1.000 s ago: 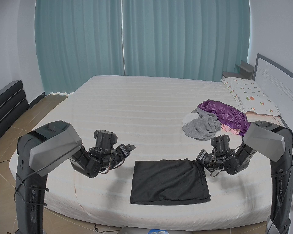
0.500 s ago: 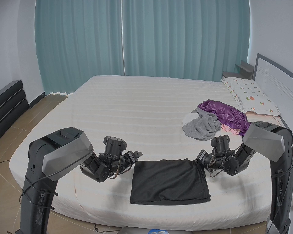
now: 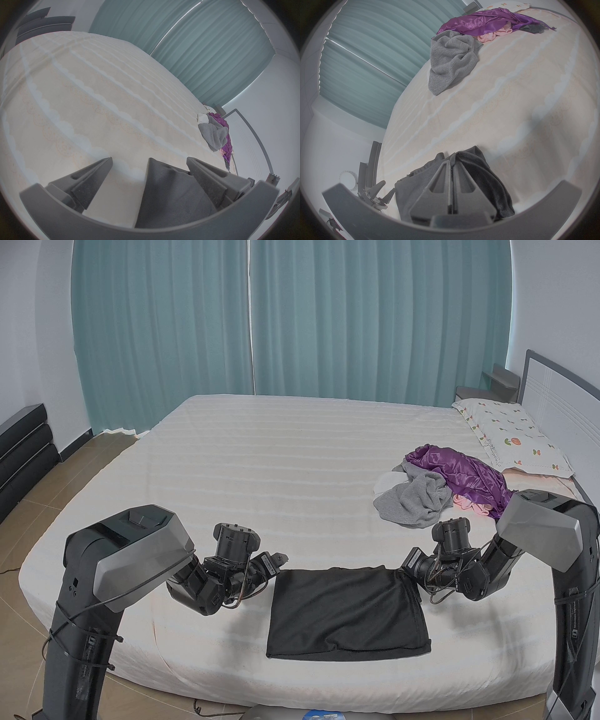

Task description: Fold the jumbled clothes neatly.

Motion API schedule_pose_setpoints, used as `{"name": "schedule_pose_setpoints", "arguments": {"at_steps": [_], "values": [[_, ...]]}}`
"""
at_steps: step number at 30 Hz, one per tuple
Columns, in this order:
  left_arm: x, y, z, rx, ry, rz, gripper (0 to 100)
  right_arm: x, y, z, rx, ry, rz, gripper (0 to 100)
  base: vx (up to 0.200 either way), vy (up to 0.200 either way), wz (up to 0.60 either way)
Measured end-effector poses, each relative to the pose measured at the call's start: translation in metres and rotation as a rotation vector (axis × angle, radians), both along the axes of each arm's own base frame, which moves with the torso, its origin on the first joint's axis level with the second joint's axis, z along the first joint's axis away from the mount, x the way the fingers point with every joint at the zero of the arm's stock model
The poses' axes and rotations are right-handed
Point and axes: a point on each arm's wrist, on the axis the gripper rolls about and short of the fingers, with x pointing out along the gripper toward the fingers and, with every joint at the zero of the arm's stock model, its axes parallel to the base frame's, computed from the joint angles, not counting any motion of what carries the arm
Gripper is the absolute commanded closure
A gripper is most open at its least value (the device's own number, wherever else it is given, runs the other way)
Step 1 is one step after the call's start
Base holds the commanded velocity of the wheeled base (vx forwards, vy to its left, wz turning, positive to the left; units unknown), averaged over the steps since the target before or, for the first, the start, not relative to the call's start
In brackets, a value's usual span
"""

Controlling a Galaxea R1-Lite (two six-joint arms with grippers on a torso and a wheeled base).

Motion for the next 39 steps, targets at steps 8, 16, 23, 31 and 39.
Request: {"name": "schedule_pose_setpoints", "arguments": {"at_steps": [8,16,23,31,39], "values": [[0.000,0.000,-0.001,0.002,0.002,-0.001,0,0.000,0.000,0.000,0.000,0.001,0.001,100,0.000,0.000,0.00],[-0.001,-0.002,-0.004,0.026,0.001,-0.019,0,0.000,0.000,-0.001,-0.001,0.002,0.001,100,0.000,0.000,0.00],[-0.002,-0.002,-0.007,0.034,0.002,-0.014,0,0.000,0.000,0.000,-0.001,0.001,0.001,100,0.000,0.000,0.00],[-0.002,-0.004,-0.009,0.060,-0.009,-0.035,0,0.000,0.000,0.000,-0.001,0.001,0.001,100,0.000,0.000,0.00],[-0.002,-0.017,-0.008,0.055,-0.026,-0.060,0,0.000,0.000,0.000,-0.002,0.001,0.002,100,0.000,0.000,0.00]]}}
